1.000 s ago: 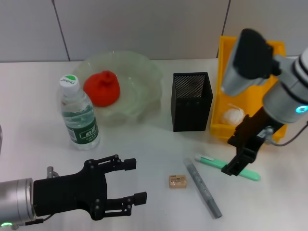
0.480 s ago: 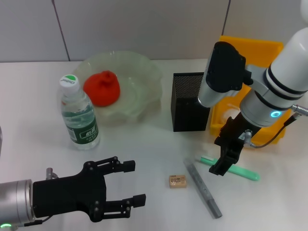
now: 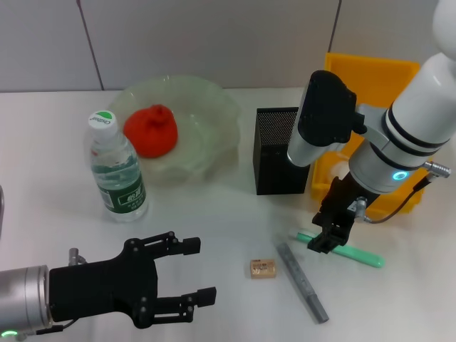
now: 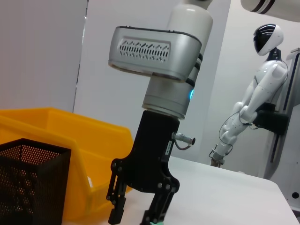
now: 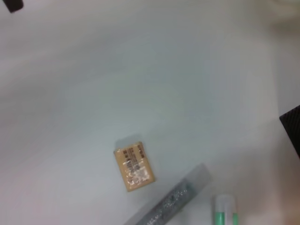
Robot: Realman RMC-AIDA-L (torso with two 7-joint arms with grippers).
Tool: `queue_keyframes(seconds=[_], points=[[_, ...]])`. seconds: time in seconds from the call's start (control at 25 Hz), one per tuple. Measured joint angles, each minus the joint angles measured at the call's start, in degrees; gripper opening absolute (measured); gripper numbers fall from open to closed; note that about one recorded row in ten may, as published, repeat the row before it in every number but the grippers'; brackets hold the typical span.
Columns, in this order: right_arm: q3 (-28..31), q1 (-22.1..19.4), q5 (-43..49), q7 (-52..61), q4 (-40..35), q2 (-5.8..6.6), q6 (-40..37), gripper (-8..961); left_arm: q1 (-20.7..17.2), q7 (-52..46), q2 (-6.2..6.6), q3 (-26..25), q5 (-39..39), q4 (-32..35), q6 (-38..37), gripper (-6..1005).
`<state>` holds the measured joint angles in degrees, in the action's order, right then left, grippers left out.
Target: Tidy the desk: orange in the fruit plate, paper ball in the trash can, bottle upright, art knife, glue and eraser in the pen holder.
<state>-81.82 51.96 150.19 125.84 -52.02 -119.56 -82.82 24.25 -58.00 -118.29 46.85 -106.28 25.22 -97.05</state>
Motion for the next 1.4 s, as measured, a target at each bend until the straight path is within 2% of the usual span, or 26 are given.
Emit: queue_keyframes(seconds=[0.24,0.92,1.12,1.4], points=[[-0.5,0.1,-1.3,0.0,0.1,-0.05,1.0,461,-0.1,0.0,0.08,0.0,0.0,0.0,0.0,809],[-2.2,0.5,-1.3,0.1,3.3,-0.06,5.4,453,-0.2,-0.1,0.18,-0.2,-0.1,0.0,-0.4,809],[-2.2,0.8,-1.3,0.0,4.2,-0.05,5.5,320,-0.2,0.0,0.25,-0.3,-0.1,0.1,-0.4,810],[-2.2,0.9,-1.3,-0.3,4.6,-0.05,5.9,318,-0.2,0.0,0.26,-0.4,0.0,0.1,-0.4,810]])
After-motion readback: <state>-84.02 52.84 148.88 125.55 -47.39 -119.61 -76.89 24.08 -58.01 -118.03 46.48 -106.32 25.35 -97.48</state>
